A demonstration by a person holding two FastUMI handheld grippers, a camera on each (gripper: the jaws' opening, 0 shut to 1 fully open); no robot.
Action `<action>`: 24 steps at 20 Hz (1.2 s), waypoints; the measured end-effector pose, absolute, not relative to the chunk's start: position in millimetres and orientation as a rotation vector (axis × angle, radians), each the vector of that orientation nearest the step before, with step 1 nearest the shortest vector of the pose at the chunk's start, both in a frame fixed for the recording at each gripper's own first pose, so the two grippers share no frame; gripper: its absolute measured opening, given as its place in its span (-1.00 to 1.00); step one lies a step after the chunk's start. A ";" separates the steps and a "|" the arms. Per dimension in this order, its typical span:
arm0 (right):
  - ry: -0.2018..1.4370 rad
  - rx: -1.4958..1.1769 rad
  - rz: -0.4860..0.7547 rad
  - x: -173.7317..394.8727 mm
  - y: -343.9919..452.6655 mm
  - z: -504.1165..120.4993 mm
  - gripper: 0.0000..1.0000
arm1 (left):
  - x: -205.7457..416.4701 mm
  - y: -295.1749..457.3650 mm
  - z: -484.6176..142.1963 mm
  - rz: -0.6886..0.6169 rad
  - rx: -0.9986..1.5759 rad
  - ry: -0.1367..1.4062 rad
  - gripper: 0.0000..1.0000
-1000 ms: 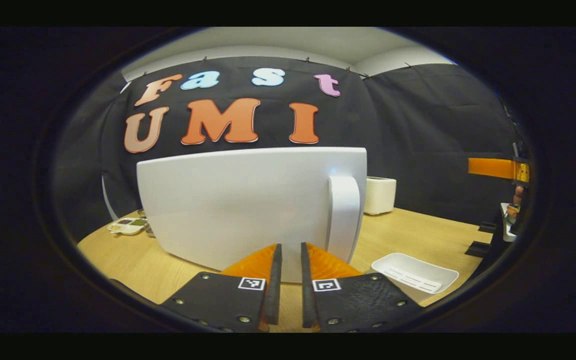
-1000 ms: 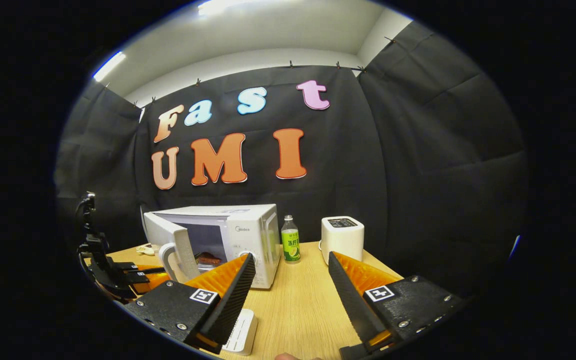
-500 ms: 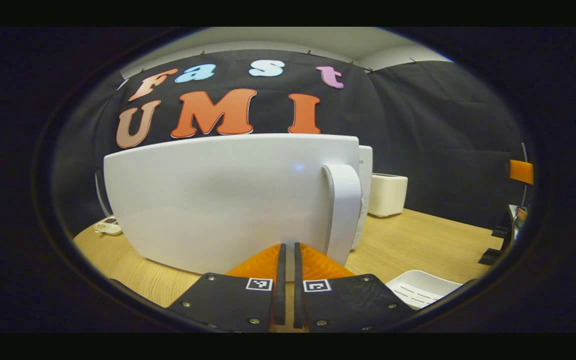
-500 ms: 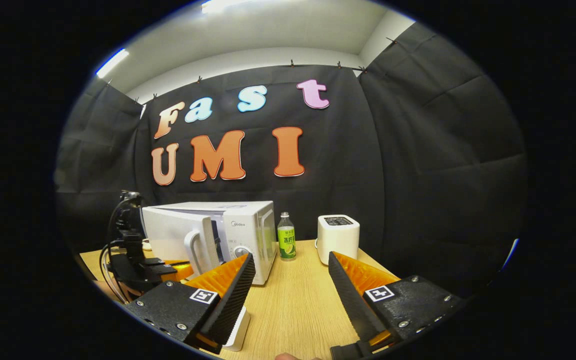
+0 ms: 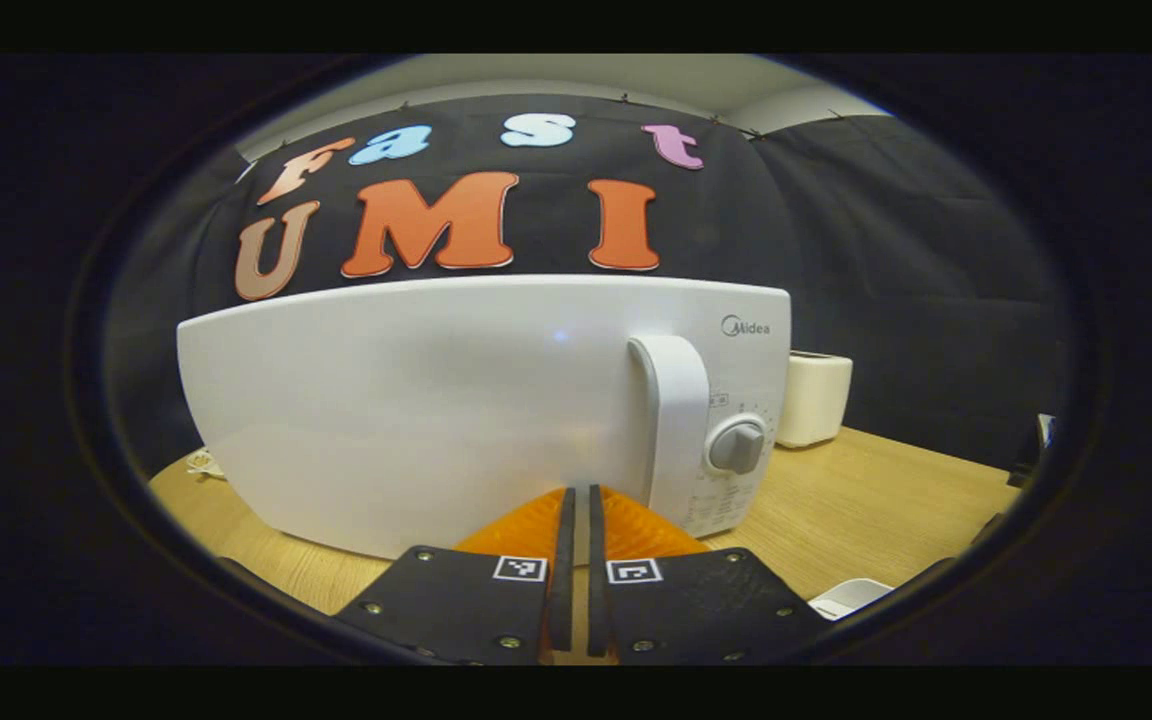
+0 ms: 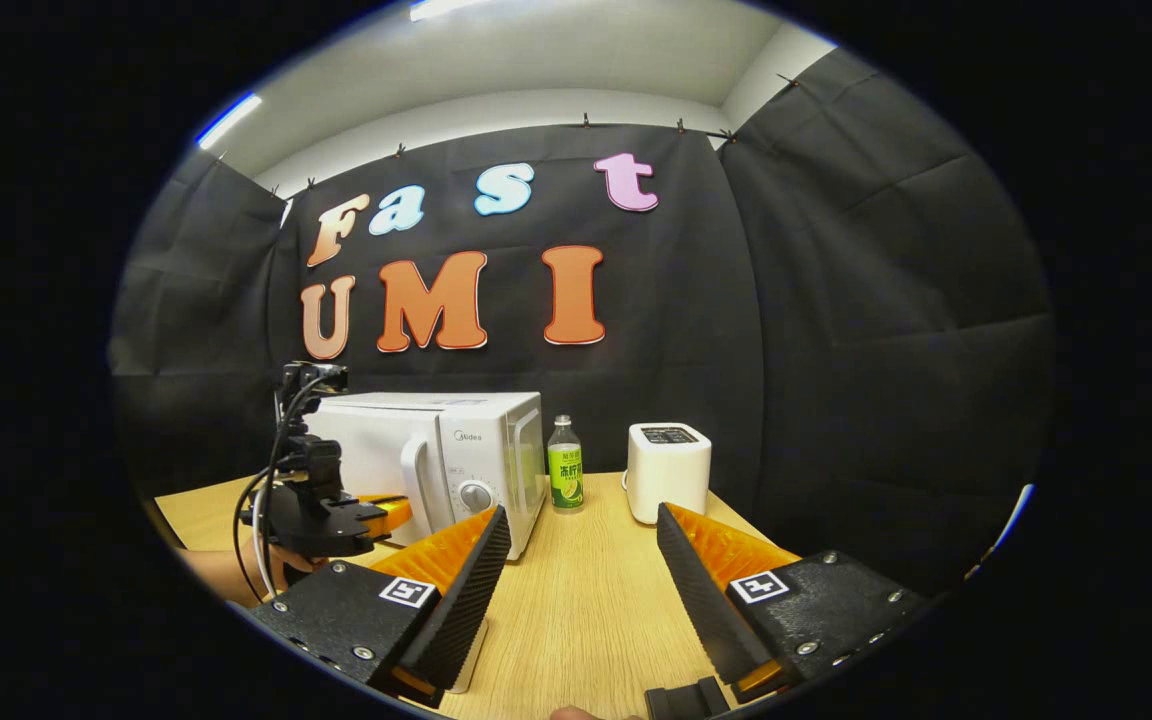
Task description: Open the microwave oven with the left hand, put the food in, and close the microwave oven.
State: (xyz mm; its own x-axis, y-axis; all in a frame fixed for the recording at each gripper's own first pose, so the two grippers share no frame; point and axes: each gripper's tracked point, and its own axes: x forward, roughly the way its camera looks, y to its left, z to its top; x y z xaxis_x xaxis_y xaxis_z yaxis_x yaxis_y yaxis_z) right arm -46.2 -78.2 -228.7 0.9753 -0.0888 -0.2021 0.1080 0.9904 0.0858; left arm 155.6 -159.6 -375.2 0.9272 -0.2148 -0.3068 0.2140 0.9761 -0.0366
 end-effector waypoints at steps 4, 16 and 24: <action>0.203 0.104 -0.097 -48.2 -75.9 -229.1 0.83 | 162.1 -160.7 -376.3 -0.212 0.031 0.307 -0.90; 0.149 0.048 -0.089 -34.4 -57.3 -175.9 0.83 | 109.6 -109.0 -249.5 -0.172 0.100 0.168 -0.87; 0.079 -0.039 -0.037 -3.6 -10.9 -105.7 0.84 | 35.1 14.6 -108.9 -0.034 0.068 0.074 -0.10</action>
State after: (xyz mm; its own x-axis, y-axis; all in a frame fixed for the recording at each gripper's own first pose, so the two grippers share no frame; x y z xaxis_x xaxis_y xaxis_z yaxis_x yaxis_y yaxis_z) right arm -3.6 -10.9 -105.7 0.9962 -0.0387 -0.0786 0.0356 0.9985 -0.0406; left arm 35.1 14.6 -108.9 0.9967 -0.0315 -0.0750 0.0365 0.9971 0.0671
